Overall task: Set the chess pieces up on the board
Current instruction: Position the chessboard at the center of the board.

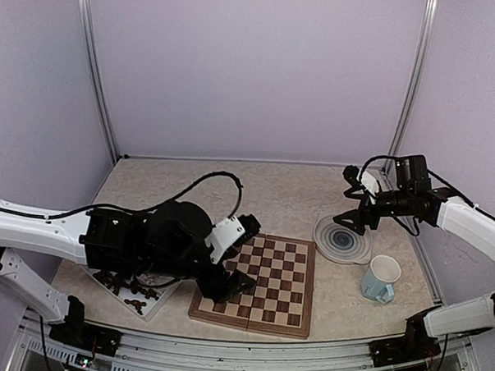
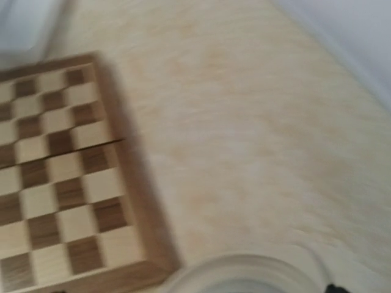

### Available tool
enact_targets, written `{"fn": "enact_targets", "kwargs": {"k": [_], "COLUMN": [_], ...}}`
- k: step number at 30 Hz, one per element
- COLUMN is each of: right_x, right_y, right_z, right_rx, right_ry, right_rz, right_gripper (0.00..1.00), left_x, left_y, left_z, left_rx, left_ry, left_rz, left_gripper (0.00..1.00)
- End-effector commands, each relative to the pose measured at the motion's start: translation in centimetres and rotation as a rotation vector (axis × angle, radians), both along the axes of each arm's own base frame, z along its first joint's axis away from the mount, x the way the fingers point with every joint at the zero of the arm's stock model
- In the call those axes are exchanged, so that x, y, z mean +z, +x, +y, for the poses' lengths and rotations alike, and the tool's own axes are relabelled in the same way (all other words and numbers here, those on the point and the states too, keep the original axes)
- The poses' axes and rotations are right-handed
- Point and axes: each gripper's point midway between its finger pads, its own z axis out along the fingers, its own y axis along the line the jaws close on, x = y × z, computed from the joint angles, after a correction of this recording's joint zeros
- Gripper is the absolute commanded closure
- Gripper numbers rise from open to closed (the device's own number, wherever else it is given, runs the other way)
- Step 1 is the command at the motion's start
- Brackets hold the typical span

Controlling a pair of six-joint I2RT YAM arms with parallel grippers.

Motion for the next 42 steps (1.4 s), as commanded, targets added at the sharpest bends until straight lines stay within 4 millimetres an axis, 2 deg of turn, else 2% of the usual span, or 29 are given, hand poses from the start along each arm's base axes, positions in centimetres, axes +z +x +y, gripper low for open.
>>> {"fn": "enact_targets", "kwargs": {"k": [1, 3, 4, 7, 11, 16, 18, 22, 27, 32, 38, 42], "right_x": [-3.3, -4.1, -4.5, -5.7, -7.7, -8.8, -9.1, -9.7, -10.1, -12.3, -13.9, -14.6], "right_y": [-1.7, -1.8, -1.9, -1.9, -0.9, 0.6, 1.7, 4.7, 6.8, 7.8, 8.9, 8.8], "right_z": [2.8, 3.9, 4.4, 5.6, 6.4, 7.7, 8.0, 8.4, 9.2, 9.6, 8.4, 7.4], "right_rx": [0.153, 0.190, 0.203, 0.228, 0.212, 0.214, 0.198, 0.129, 0.085, 0.075, 0.031, 0.019], "right_ry": [-0.054, -0.052, -0.051, -0.063, -0.103, -0.085, -0.094, -0.119, -0.117, -0.185, -0.278, -0.333], "right_rz": [0.054, 0.083, 0.098, 0.134, 0.191, 0.252, 0.259, 0.262, 0.265, 0.276, 0.249, 0.229], "right_gripper": [0.08, 0.07, 0.06, 0.04, 0.05, 0.07, 0.08, 0.19, 0.34, 0.48, 0.55, 0.56], "left_x": [-6.2, -8.4, -9.3, -11.1, -13.4, -15.4, -16.4, -18.0, -18.2, -16.9, -15.4, -14.3], "left_y": [-5.0, -6.5, -7.1, -7.6, -6.6, -5.2, -4.8, -3.5, -1.6, 1.1, 5.1, 8.8], "left_z": [-0.3, -0.2, 0.0, 1.0, 3.6, 6.4, 7.5, 10.0, 11.6, 11.3, 10.1, 9.7], "left_rx": [-0.084, -0.096, -0.094, -0.057, 0.073, 0.191, 0.217, 0.308, 0.411, 0.476, 0.512, 0.545], "left_ry": [0.208, 0.259, 0.281, 0.318, 0.377, 0.464, 0.516, 0.608, 0.611, 0.574, 0.532, 0.501], "left_rz": [0.063, 0.075, 0.080, 0.089, 0.071, 0.023, 0.007, -0.022, -0.022, -0.058, -0.106, -0.122], "left_gripper": [0.19, 0.16, 0.11, 0.05, 0.05, 0.04, 0.04, 0.03, 0.03, 0.03, 0.04, 0.04]}}
